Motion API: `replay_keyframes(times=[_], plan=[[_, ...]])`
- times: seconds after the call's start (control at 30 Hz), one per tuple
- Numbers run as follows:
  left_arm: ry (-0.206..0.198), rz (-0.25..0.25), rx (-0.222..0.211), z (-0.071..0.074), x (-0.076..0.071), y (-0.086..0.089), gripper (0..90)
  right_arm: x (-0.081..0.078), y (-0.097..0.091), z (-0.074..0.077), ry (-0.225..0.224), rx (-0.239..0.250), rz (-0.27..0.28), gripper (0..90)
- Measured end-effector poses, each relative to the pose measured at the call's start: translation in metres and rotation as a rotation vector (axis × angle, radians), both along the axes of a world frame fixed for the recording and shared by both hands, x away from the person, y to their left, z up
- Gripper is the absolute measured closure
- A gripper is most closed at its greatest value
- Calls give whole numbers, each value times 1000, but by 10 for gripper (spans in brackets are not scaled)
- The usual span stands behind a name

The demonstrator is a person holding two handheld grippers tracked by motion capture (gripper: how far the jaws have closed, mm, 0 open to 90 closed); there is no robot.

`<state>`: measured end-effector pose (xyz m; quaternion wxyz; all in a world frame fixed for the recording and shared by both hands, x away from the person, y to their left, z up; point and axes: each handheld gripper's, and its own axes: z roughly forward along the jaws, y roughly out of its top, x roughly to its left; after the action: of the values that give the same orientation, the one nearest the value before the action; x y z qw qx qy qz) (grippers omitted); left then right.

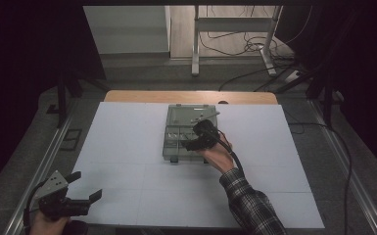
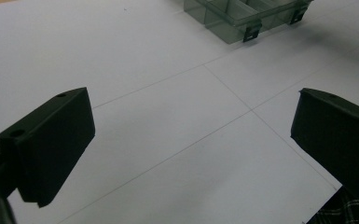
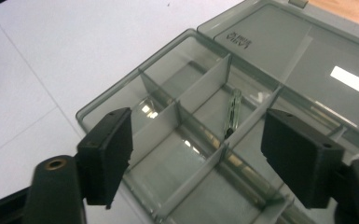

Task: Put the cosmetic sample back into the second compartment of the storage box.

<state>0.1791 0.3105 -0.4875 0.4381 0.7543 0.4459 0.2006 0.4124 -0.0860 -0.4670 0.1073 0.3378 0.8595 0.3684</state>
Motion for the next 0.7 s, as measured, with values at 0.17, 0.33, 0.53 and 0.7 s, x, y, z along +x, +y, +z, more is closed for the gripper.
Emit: replay_keyframes(times=[0.17,0.33,0.53,0.7], plan=[[-2,-3,6,0,0,-1,2,-7,-3,0,29,-4,22,171],[-2,-7,10,0,-1,-1,2,-12,-4,1,26,-9,35,142],[-2,-8,13,0,-2,-1,2,-16,-8,0,38,-3,42,87],[-3,-9,20,0,-2,-2,3,-20,-11,0,51,-6,54,80]])
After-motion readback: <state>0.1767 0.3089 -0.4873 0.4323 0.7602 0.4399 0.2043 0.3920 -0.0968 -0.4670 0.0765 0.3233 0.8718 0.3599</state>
